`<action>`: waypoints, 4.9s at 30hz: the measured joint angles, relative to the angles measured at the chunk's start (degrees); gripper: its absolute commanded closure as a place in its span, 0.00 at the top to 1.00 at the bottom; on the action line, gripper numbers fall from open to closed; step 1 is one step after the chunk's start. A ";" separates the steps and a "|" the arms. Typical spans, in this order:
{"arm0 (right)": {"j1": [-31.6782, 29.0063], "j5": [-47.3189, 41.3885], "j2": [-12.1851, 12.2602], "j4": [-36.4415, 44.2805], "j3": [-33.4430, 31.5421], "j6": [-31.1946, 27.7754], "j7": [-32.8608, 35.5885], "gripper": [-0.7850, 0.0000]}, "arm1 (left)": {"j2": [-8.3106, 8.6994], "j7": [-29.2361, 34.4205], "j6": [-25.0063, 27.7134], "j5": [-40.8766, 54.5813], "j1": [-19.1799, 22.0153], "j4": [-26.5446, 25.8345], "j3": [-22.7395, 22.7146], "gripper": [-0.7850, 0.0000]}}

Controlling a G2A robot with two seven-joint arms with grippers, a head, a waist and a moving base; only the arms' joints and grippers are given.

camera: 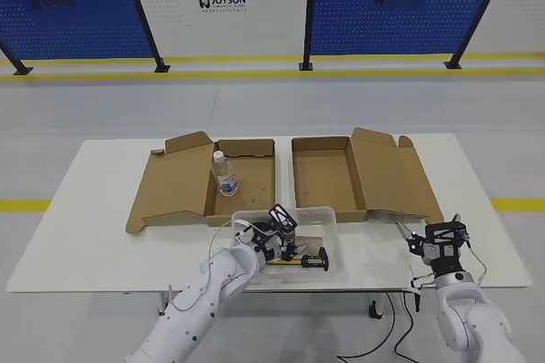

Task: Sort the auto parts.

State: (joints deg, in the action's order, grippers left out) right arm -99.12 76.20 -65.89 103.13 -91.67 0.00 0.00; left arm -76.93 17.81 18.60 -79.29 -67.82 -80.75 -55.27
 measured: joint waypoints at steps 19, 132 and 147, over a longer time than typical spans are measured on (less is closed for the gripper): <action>0.00 0.00 0.00 0.00 0.00 0.00 0.00 1.00 | -0.24 0.44 0.42 -0.38 0.86 1.98 1.07 0.73; 0.00 0.00 0.00 0.00 0.00 0.00 0.00 1.00 | 6.49 -1.11 1.03 0.73 6.38 1.02 -13.92 0.00; 0.00 0.00 0.00 0.00 0.00 0.00 0.00 1.00 | 5.58 -3.87 -1.45 -2.12 10.75 13.16 -10.87 0.00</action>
State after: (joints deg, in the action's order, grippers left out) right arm -99.12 76.20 -65.89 103.13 -91.67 0.00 0.00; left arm -71.35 13.94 17.15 -81.41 -57.06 -67.59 -66.14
